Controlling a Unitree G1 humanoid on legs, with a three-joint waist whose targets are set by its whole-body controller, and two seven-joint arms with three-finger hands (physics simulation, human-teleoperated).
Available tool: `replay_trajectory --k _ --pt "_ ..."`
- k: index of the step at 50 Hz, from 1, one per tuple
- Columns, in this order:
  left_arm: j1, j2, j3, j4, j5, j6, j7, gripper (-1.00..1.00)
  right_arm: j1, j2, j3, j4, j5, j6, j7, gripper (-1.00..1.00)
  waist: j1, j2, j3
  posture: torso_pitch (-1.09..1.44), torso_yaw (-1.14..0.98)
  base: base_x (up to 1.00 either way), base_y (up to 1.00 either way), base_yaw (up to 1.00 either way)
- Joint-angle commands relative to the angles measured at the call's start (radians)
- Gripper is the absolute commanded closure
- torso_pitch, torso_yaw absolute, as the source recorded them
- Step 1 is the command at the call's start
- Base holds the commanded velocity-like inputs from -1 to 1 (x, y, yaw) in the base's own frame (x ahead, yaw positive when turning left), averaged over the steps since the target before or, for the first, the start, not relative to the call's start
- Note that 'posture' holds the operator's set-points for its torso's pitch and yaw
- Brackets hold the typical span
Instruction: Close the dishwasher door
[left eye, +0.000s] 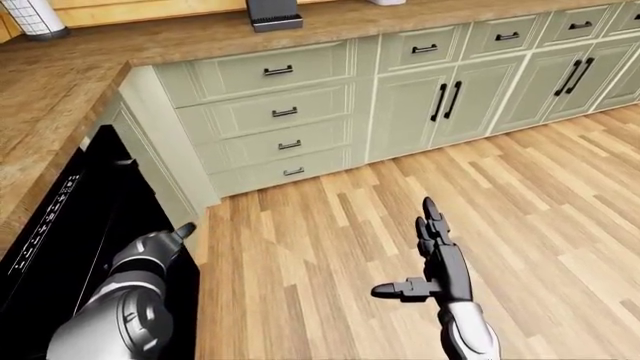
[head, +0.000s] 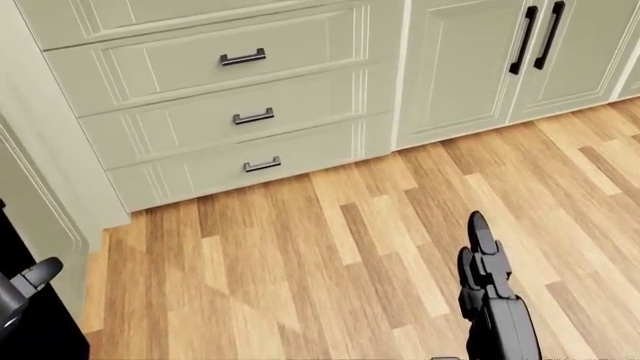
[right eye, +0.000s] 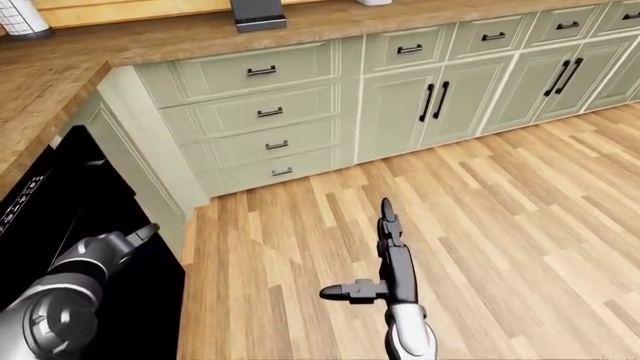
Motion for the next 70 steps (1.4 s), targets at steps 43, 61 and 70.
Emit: replay_trajectory --k 43,61,70 --pt "0.090 0.140 0.050 -0.035 -0.041 -0.035 0.062 -1.00 -0.035 -0.001 0.005 -0.001 0.003 -0.051 -0.005 -1.00 0.001 0.041 -0.023 0.00 0.00 0.00 0.00 0.00" --pt "0.121 0.173 0.064 -0.035 -0.073 -0.035 0.068 -1.00 -0.029 -0.002 0.004 -0.008 0.004 -0.053 -0.006 -1.00 0.000 0.051 -0.024 0.00 0.00 0.00 0.00 0.00" --pt "0.124 0.176 0.064 -0.034 -0.076 -0.034 0.070 -1.00 -0.032 -0.001 0.005 -0.002 0.005 -0.054 -0.005 -1.00 -0.004 0.053 -0.025 0.00 0.00 0.00 0.00 0.00"
